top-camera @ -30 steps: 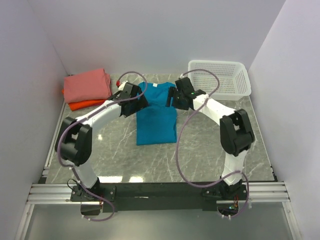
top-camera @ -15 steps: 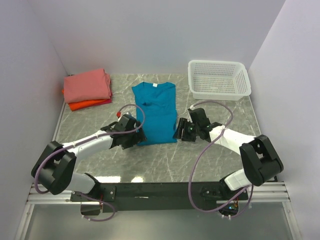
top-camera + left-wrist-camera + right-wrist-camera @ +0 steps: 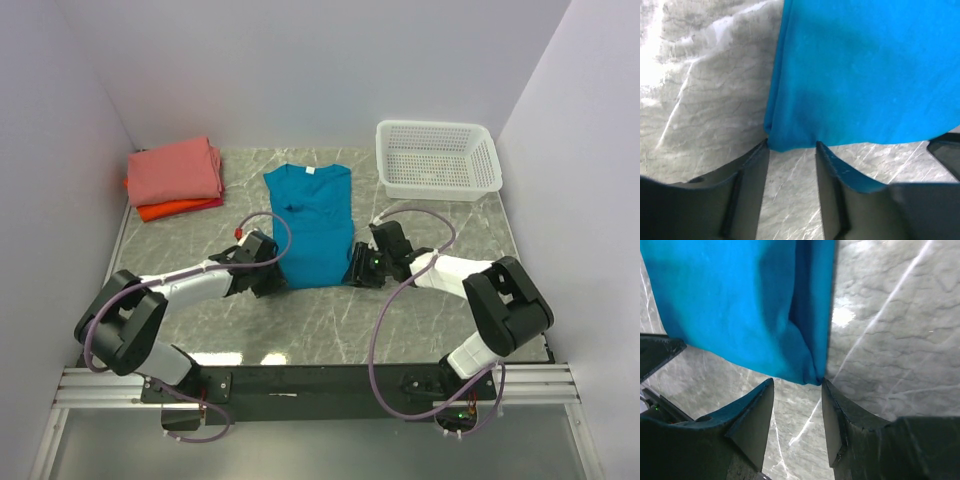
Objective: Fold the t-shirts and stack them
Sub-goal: Fold the tshirt
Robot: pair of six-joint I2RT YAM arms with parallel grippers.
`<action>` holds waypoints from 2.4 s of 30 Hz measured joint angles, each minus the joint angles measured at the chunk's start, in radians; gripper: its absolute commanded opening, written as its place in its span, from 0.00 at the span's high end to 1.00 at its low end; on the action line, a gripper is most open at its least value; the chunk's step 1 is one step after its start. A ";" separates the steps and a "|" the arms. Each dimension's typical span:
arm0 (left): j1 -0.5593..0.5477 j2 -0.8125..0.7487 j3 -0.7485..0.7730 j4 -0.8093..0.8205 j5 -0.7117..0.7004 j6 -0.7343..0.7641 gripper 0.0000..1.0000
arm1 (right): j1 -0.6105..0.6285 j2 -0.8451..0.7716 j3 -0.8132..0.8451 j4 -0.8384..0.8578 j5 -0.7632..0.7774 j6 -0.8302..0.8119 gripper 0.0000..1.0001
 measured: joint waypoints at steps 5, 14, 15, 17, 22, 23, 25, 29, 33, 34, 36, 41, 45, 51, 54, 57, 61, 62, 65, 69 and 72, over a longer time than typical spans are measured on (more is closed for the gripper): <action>0.000 0.025 0.001 0.015 -0.011 -0.015 0.99 | 0.019 0.014 0.000 0.013 -0.006 0.011 0.59; -0.026 0.023 -0.004 0.035 -0.047 -0.027 0.99 | 0.032 0.042 -0.006 0.029 0.000 0.031 0.99; -0.034 0.018 -0.010 0.040 -0.057 -0.028 0.99 | 0.033 0.038 -0.014 0.037 -0.001 0.034 1.00; -0.065 -0.010 -0.037 0.043 -0.079 -0.043 0.99 | 0.040 0.018 -0.035 0.042 0.002 0.034 1.00; -0.192 -0.125 -0.118 -0.018 -0.117 -0.110 0.99 | 0.100 -0.114 -0.151 0.015 0.006 0.040 1.00; -0.217 -0.152 -0.137 -0.034 -0.122 -0.133 0.99 | 0.120 -0.151 -0.178 -0.003 0.008 0.045 1.00; -0.270 -0.218 -0.175 -0.080 -0.123 -0.183 0.99 | 0.168 -0.232 -0.239 -0.024 0.013 0.069 1.00; -0.391 -0.366 -0.230 -0.217 -0.116 -0.296 0.99 | 0.263 -0.394 -0.340 -0.091 0.002 0.140 1.00; -0.463 -0.504 -0.211 -0.327 -0.125 -0.355 0.99 | 0.290 -0.539 -0.351 -0.187 0.005 0.179 1.00; -0.465 -0.520 -0.192 -0.344 -0.134 -0.356 0.99 | 0.290 -0.566 -0.335 -0.218 0.015 0.177 1.00; -0.466 -0.534 -0.127 -0.391 -0.172 -0.354 0.99 | 0.289 -0.599 -0.283 -0.280 0.045 0.166 1.00; -0.459 -0.513 0.061 -0.473 -0.320 -0.344 0.99 | 0.196 -0.607 -0.096 -0.344 0.105 0.108 1.00; -0.356 -0.458 0.158 -0.450 -0.396 -0.258 0.99 | 0.098 -0.546 0.029 -0.348 0.110 0.052 1.00; -0.112 -0.293 0.285 -0.325 -0.381 -0.075 0.99 | 0.017 -0.364 0.261 -0.349 0.082 -0.032 1.00; -0.048 -0.196 0.378 -0.274 -0.360 0.007 0.99 | -0.031 -0.271 0.364 -0.345 0.065 -0.064 1.00; 0.025 -0.085 0.472 -0.238 -0.322 0.060 0.99 | -0.079 -0.174 0.442 -0.341 0.029 -0.084 1.00; 0.092 0.059 0.572 -0.215 -0.298 0.107 0.99 | -0.129 -0.006 0.560 -0.340 -0.026 -0.105 1.00; 0.103 0.087 0.589 -0.211 -0.291 0.117 0.99 | -0.139 0.044 0.594 -0.340 -0.035 -0.110 1.00; 0.141 0.187 0.652 -0.201 -0.267 0.144 0.99 | -0.164 0.188 0.704 -0.348 -0.053 -0.114 1.00; 0.186 0.358 0.761 -0.183 -0.234 0.179 0.66 | -0.187 0.361 0.826 -0.352 -0.047 -0.105 0.66; 0.206 0.486 0.861 -0.212 -0.235 0.216 0.01 | -0.201 0.484 0.936 -0.377 -0.038 -0.100 0.13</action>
